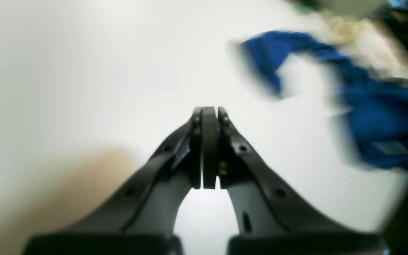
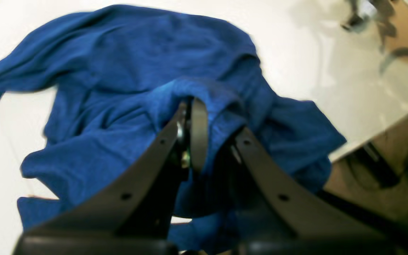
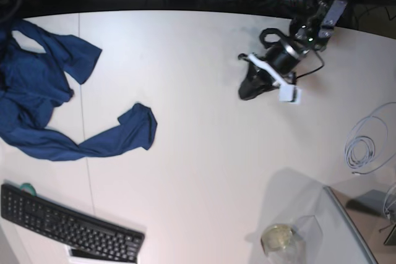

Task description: Layout the t-shirt on the table in an organized manner, then fold the t-shirt properly

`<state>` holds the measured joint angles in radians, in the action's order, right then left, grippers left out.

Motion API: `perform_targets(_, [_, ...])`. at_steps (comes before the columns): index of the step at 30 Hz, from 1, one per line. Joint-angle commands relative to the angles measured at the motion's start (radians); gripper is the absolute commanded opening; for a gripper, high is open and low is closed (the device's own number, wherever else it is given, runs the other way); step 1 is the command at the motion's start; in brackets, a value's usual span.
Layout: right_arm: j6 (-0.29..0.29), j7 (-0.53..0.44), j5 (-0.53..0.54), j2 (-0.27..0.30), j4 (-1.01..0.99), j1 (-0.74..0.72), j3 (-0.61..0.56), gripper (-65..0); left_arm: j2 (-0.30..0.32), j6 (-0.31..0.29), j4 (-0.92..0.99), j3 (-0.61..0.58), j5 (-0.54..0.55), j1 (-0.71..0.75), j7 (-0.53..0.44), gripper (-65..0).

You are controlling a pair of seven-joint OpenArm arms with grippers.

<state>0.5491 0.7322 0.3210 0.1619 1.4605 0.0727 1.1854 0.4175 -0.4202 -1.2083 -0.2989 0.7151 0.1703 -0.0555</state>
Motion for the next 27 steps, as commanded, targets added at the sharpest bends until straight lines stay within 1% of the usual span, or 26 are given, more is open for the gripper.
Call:
perform_targets(1, [-0.001, -0.013, 0.014, 0.015, -0.005, -0.012, -0.034, -63.3, 0.011, -0.022, -0.043, 0.040, 0.011, 0.015, -0.016, -65.0])
perform_targets(3, [-0.004, -0.012, 0.014, 0.017, -0.019, 0.002, -0.114, -56.7, 0.017, -0.022, -0.089, 0.122, 0.011, 0.070, -0.011, -65.0])
perform_targets(4, [-0.005, -0.012, 0.014, 0.017, -0.019, 0.014, -0.154, -50.4, 0.019, -0.022, -0.112, 0.162, 0.010, 0.093, -0.011, -65.0])
perform_targets(6, [-0.005, -0.018, 0.014, 0.012, -0.008, 0.029, -0.212, -35.9, 0.019, -0.022, -0.164, 0.244, 0.010, 0.143, -0.011, -65.0])
perform_targets(8, [-0.008, -0.020, 0.014, 0.001, 0.042, 0.034, -0.220, -25.2, 0.019, -0.022, -0.204, 0.307, 0.010, 0.177, -0.011, -65.0])
perform_targets(9, [-0.025, -0.020, 0.014, -0.018, 0.075, 0.034, -0.220, -23.1, 0.019, -0.022, -0.221, 0.336, 0.010, 0.189, -0.007, -65.0])
perform_targets(12, [-0.126, -0.020, 0.014, -0.035, 0.187, 0.051, -0.232, -24.2, 0.019, -0.022, -0.250, 0.409, 0.010, 0.205, 0.050, -65.0])
perform_targets(13, [-0.151, -0.020, 0.014, -0.038, 0.222, 0.052, -0.232, -24.5, 0.014, -0.024, -0.256, 0.432, 0.010, 0.205, 0.072, -65.0])
perform_targets(14, [-0.156, -0.015, 0.014, -0.043, 0.248, 0.052, -0.232, -24.8, 0.013, -0.024, -0.261, 0.452, 0.010, 0.206, 0.090, -65.0])
perform_targets(16, [-0.134, -0.012, 0.014, -0.057, 0.283, 0.054, -0.264, -26.3, 0.011, -0.026, -0.259, 0.482, 0.010, 0.206, 0.113, -65.0])
perform_targets(18, [-0.111, -0.012, 0.014, -0.065, 0.294, 0.068, -0.353, -34.2, 0.011, -0.026, -0.253, 0.499, 0.010, 0.206, 0.115, -65.0])
perform_targets(19, [-0.100, -0.018, 0.014, -0.065, 0.286, 0.075, -0.417, -41.1, 0.011, -0.026, -0.253, 0.505, 0.010, 0.206, 0.115, -65.0])
perform_targets(21, [-0.097, -0.023, 0.014, -0.061, 0.233, 0.074, -0.531, -58.8, 0.011, -0.026, -0.253, 0.511, 0.010, 0.206, 0.115, -65.0])
perform_targets(22, [-0.097, -0.035, 0.014, -0.060, 0.193, 0.059, -0.565, -65.0, 0.013, -0.026, -0.253, 0.511, 0.010, 0.206, 0.115, -65.0])
perform_targets(23, [-0.097, -0.055, 0.014, -0.058, 0.150, 0.040, -0.585, -65.0, 0.014, -0.026, -0.253, 0.511, 0.010, 0.203, 0.115, -65.0])
perform_targets(25, [-0.099, -0.096, 0.013, -0.057, 0.036, 0.005, -0.589, -62.9, 0.017, -0.026, -0.253, 0.511, 0.010, 0.202, 0.115, -65.0])
perform_targets(26, [-0.099, -0.107, 0.013, -0.054, -0.014, -0.014, -0.589, -63.6, 0.017, -0.026, -0.253, 0.511, 0.010, 0.202, 0.115, -65.0])
perform_targets(27, [-0.110, -0.119, 0.007, -0.034, -0.062, -0.023, -0.589, -64.4, 0.017, -0.026, -0.253, 0.513, 0.010, 0.203, 0.112, -65.0])
